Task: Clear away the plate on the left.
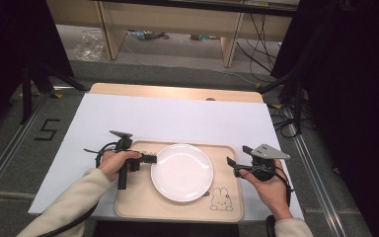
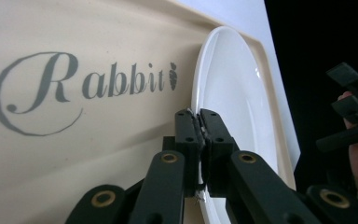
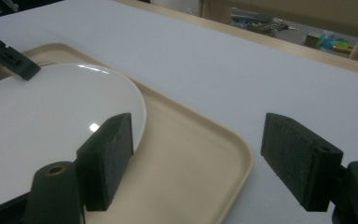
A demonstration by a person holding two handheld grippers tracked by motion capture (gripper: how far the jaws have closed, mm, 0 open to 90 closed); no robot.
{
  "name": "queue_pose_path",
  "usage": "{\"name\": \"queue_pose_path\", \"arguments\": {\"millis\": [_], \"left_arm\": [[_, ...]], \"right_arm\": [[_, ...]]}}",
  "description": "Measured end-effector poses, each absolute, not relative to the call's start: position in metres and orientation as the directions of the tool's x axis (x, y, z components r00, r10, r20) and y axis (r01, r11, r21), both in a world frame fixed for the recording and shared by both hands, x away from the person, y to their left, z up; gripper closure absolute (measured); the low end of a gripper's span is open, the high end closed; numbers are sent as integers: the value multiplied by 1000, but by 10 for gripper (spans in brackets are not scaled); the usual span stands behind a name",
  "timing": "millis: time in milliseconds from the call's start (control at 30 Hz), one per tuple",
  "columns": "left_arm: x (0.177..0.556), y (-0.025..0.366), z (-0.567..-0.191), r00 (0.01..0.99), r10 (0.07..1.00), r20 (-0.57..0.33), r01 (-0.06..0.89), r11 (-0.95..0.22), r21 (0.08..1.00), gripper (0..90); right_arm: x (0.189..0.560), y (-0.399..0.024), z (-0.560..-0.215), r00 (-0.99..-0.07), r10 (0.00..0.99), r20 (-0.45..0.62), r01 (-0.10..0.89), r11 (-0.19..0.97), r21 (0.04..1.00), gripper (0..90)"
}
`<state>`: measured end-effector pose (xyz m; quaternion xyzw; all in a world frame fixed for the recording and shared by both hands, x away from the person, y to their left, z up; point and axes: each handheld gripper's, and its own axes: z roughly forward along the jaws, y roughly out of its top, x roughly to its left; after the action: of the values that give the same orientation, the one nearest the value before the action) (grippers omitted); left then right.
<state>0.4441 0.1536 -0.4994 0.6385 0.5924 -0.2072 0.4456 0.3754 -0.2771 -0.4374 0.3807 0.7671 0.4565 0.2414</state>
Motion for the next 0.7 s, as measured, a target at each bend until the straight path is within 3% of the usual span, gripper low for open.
{"name": "queue_pose_path", "arguments": {"millis": [267, 333, 367, 500, 700], "left_arm": [[444, 153, -499, 234, 607, -759, 935, 73, 347, 849], [446, 156, -500, 292, 613, -734, 918, 36, 395, 849], [444, 153, -498, 251, 612, -750, 928, 69, 367, 848], [443, 155, -494, 288, 624, -727, 909, 61, 412, 839], [440, 160, -482, 412, 619, -668, 841, 23, 540, 711]], "right_arm": [[376, -277, -437, -595, 803, -29, 355, 294, 888, 260], [376, -277, -437, -594, 804, -23, 362, 293, 885, 260], [375, -277, -437, -595, 803, -20, 362, 291, 886, 260], [376, -277, -437, -595, 803, -32, 350, 295, 889, 259], [375, -279, -437, -594, 804, -35, 360, 305, 882, 259]]}}
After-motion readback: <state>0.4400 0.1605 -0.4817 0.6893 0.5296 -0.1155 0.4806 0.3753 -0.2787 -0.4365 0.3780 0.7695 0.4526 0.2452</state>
